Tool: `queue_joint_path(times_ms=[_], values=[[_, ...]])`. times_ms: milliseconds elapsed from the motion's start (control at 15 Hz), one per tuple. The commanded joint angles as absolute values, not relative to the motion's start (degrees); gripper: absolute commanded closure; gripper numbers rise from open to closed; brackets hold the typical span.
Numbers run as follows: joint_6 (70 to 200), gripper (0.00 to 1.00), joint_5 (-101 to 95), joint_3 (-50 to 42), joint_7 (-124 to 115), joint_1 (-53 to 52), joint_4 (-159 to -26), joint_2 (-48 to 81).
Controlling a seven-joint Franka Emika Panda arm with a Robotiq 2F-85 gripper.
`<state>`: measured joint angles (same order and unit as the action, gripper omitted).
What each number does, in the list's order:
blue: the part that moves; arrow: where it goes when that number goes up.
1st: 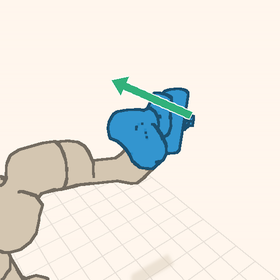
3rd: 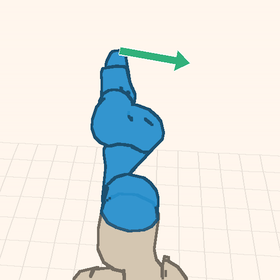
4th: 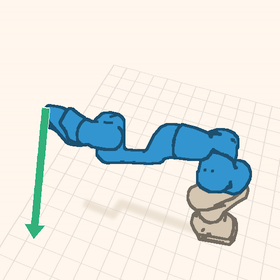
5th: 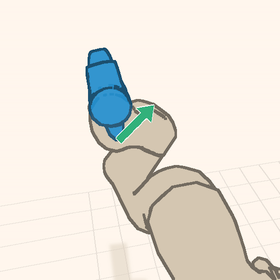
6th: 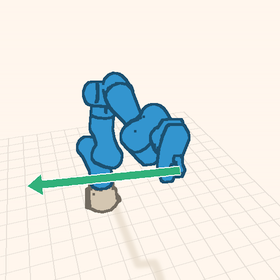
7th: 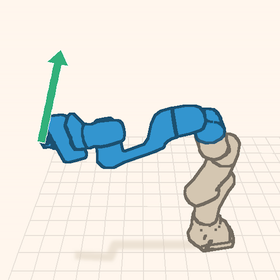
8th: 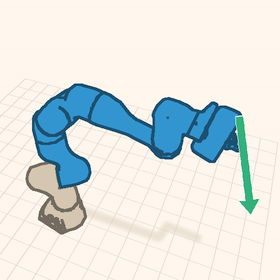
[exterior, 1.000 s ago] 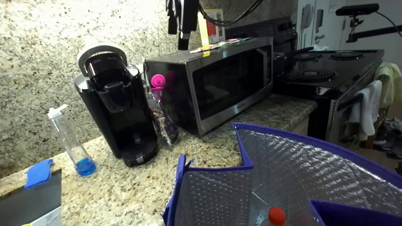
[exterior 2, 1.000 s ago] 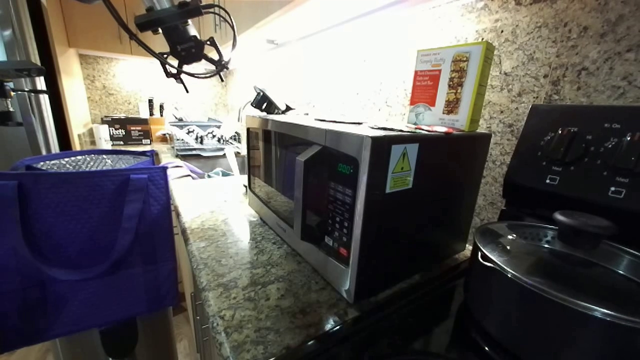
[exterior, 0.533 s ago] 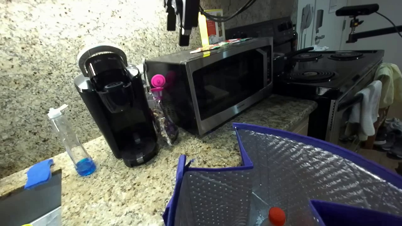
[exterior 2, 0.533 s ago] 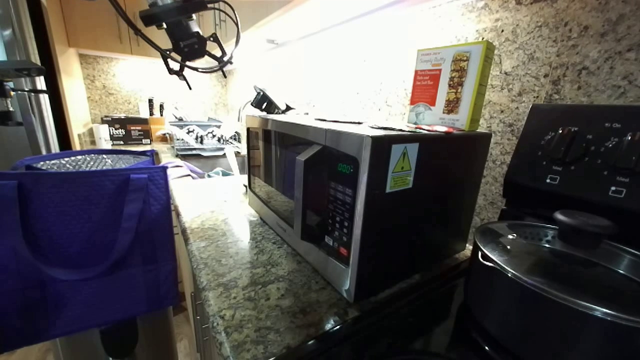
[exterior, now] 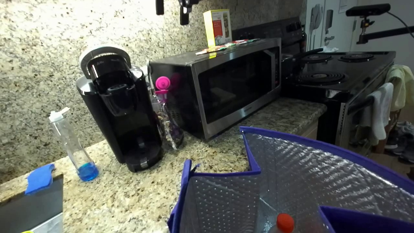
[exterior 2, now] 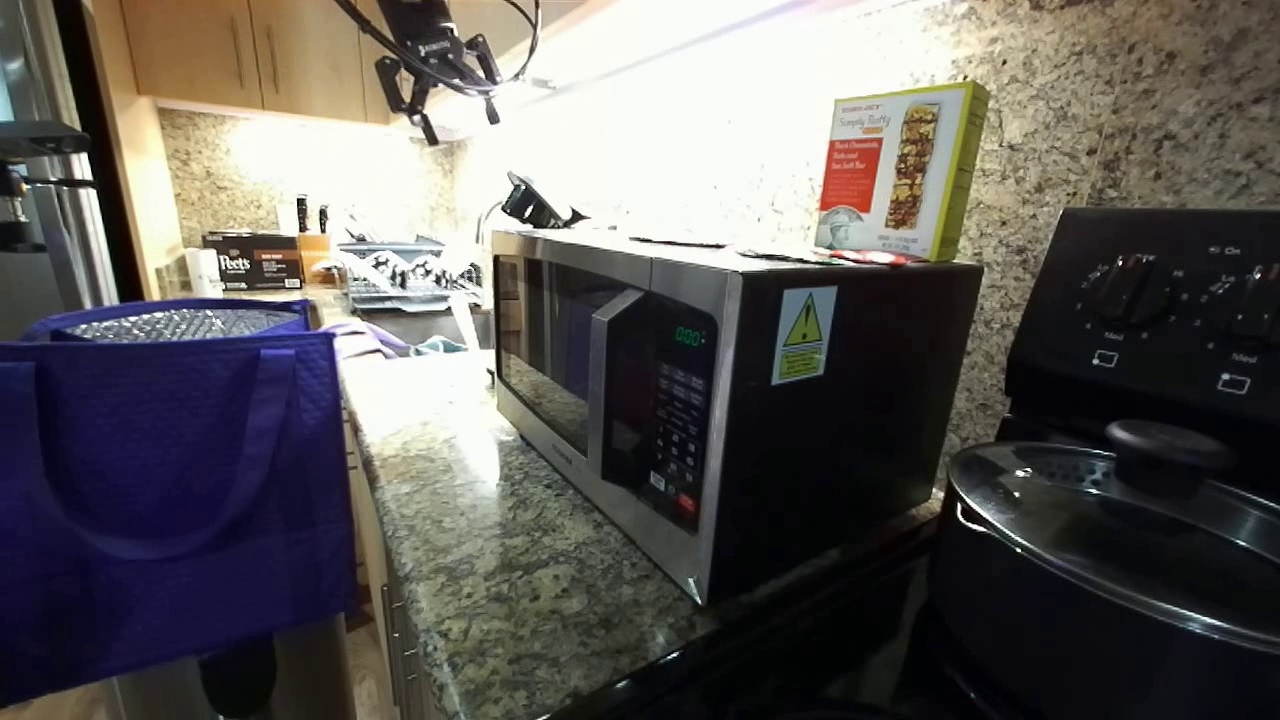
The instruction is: Close the coffee maker
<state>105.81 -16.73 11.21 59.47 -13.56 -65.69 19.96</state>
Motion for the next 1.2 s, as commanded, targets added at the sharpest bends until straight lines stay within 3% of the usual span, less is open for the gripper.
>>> queue_joint_path(times_ms=[0, 667, 1133], values=[[105.7, 0.00, -17.5, 11.8, 70.6, -14.9, -52.2, 29.7], [115.3, 0.00, -7.9, 15.9, 90.4, -17.4, -29.3, 47.4], [106.5, 0.00, 3.2, 16.0, 91.3, -18.6, -23.1, 51.8]])
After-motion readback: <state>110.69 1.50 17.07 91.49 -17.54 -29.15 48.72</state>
